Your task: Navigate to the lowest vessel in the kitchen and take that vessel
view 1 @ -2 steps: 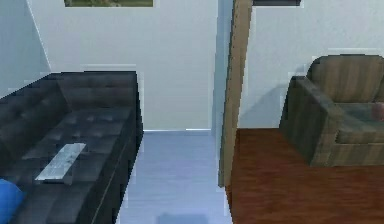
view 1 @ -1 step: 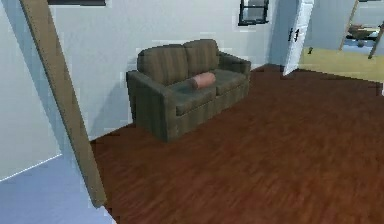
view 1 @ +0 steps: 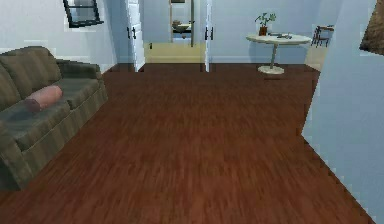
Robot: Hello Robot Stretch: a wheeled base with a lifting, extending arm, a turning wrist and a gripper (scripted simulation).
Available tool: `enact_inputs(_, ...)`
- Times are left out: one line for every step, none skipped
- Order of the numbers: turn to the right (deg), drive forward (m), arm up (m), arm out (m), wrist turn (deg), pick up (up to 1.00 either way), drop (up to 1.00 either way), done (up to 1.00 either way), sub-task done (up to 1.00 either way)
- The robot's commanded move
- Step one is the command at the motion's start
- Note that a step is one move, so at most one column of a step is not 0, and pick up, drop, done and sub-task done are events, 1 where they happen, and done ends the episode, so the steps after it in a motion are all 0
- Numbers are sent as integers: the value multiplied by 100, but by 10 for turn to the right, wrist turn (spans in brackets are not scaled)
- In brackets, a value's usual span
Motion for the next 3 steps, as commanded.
enact_inputs(0,25,0,0,0,0,0,0,0)
enact_inputs(-450,0,0,0,0,0,0,0,0)
enact_inputs(-180,0,0,0,0,0,0,0,0)
